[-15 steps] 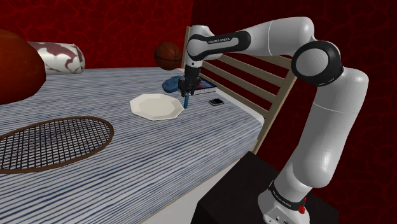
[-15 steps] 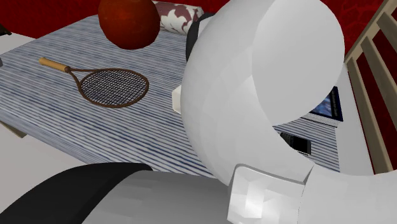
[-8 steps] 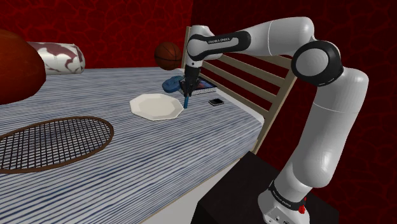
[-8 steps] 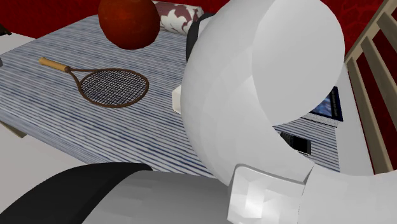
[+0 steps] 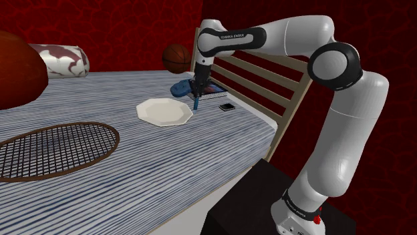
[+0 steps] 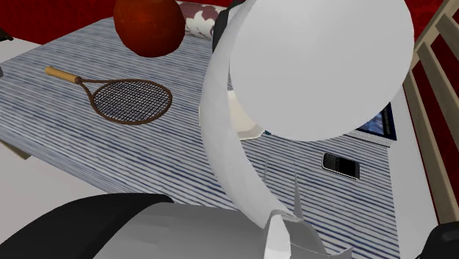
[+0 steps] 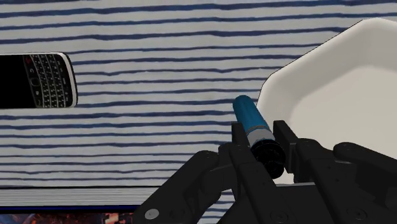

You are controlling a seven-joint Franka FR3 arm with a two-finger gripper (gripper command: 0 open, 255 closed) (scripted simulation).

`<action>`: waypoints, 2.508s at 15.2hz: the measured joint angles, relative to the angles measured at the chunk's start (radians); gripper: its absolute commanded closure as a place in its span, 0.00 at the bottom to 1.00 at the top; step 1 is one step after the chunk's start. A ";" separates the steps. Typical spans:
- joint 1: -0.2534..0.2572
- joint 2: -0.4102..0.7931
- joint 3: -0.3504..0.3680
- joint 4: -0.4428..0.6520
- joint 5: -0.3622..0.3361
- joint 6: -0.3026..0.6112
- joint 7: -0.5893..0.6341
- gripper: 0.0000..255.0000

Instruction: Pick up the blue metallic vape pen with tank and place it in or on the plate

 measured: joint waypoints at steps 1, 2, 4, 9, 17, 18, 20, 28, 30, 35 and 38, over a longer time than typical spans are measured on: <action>0.000 0.001 0.000 0.013 0.000 -0.012 0.000 1.00; -0.001 0.000 -0.001 0.024 0.000 -0.025 -0.001 1.00; -0.002 0.000 -0.001 0.053 0.000 -0.053 -0.002 1.00; -0.001 -0.007 -0.001 0.112 0.000 -0.118 0.000 1.00; 0.055 0.144 0.032 0.386 -0.009 -0.241 0.090 1.00; 0.069 0.180 0.038 0.445 -0.012 -0.264 0.109 1.00; 0.092 0.256 0.046 0.568 -0.017 -0.311 0.139 1.00; 0.148 0.450 0.058 0.860 -0.028 -0.409 0.201 1.00; 0.148 0.432 0.058 0.803 -0.028 -0.370 0.202 1.00; 0.143 0.385 0.058 0.655 -0.026 -0.269 0.200 1.00; 0.143 0.377 0.058 0.604 -0.026 -0.225 0.200 1.00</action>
